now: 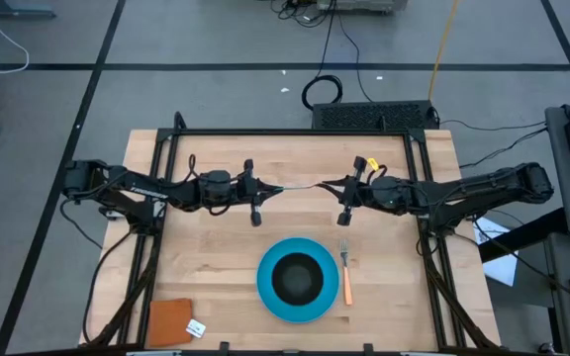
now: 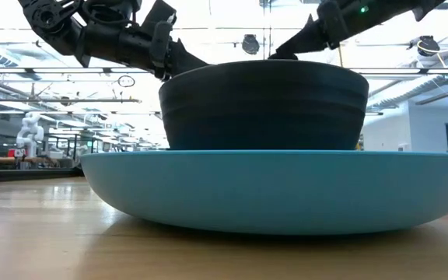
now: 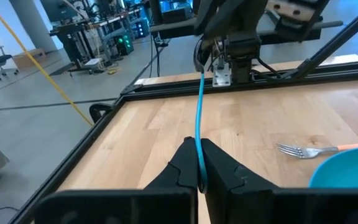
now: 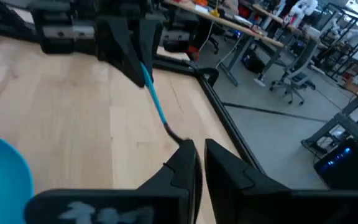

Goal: Set table place
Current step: Put the blue spoon into the bowl

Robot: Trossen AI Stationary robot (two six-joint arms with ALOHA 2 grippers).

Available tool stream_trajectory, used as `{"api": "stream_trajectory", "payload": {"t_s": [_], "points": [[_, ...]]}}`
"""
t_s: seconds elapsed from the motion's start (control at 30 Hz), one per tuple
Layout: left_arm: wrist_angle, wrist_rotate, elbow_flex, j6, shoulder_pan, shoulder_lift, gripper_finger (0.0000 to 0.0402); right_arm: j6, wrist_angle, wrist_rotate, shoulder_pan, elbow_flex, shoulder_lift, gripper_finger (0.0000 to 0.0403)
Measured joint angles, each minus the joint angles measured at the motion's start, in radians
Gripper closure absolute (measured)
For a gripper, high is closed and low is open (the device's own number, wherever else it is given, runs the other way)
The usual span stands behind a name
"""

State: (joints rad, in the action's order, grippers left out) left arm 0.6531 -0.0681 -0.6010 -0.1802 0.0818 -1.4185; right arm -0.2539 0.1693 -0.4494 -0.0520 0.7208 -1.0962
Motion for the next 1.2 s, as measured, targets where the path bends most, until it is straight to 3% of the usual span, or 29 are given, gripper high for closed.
{"api": "stream_trajectory", "payload": {"t_s": [0.5, 0.67, 0.83, 1.07, 1.2], "points": [[-0.003, 0.014, 0.002, -0.017, -0.027, -0.002, 0.0398, -0.028, -0.019, -0.001, -0.036, 0.003, 0.028, 0.0378], [-0.008, 0.008, 0.002, 0.007, -0.011, -0.002, 0.0398, -0.090, -0.108, 0.005, -0.084, 0.003, 0.094, 0.0378], [-0.008, -0.002, 0.002, 0.006, -0.003, -0.002, 0.0398, -0.042, -0.189, 0.005, -0.113, -0.004, 0.186, 0.0394], [-0.008, -0.002, 0.002, 0.006, -0.003, -0.002, 0.0398, -0.048, -0.049, 0.010, -0.094, -0.140, 0.346, 0.0402], [-0.008, -0.001, 0.002, 0.006, -0.004, -0.002, 0.0398, -0.044, -0.052, 0.122, -0.054, -0.180, 0.423, 0.0402]]}}
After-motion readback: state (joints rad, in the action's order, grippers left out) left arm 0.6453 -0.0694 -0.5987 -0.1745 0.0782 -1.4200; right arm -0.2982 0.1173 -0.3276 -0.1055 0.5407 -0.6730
